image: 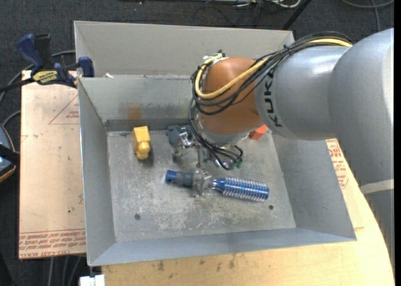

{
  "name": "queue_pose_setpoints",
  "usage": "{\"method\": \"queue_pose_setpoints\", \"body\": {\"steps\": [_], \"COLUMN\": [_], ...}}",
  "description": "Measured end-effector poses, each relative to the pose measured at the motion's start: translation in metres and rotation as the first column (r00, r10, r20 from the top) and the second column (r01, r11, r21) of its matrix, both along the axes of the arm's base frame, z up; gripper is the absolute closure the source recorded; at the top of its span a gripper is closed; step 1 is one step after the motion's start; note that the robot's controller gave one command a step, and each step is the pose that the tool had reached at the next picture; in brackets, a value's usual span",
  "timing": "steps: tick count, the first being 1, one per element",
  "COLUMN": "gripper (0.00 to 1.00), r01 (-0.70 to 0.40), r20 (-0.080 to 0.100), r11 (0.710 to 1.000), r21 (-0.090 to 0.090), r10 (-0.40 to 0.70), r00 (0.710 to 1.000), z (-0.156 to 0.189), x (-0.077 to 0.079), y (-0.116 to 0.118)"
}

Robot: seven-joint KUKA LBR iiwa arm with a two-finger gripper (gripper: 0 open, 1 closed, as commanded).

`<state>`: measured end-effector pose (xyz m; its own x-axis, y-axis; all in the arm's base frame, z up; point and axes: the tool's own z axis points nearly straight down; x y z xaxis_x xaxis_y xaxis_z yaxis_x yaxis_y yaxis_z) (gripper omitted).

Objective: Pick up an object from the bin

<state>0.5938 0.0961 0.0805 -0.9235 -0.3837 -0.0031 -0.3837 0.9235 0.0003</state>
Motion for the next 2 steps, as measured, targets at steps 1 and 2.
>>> {"method": "queue_pose_setpoints", "body": {"steps": [1,2], "gripper": [1.00,1.00], "r01": [-0.001,-0.337], "r20": [0.000,0.006], "r11": [1.000,0.941], "r21": [0.001,-0.002], "r10": [0.001,0.337], "r00": [1.000,0.941], "z": [0.001,0.132], "x": [0.000,0.037], "y": [0.001,-0.028]}}
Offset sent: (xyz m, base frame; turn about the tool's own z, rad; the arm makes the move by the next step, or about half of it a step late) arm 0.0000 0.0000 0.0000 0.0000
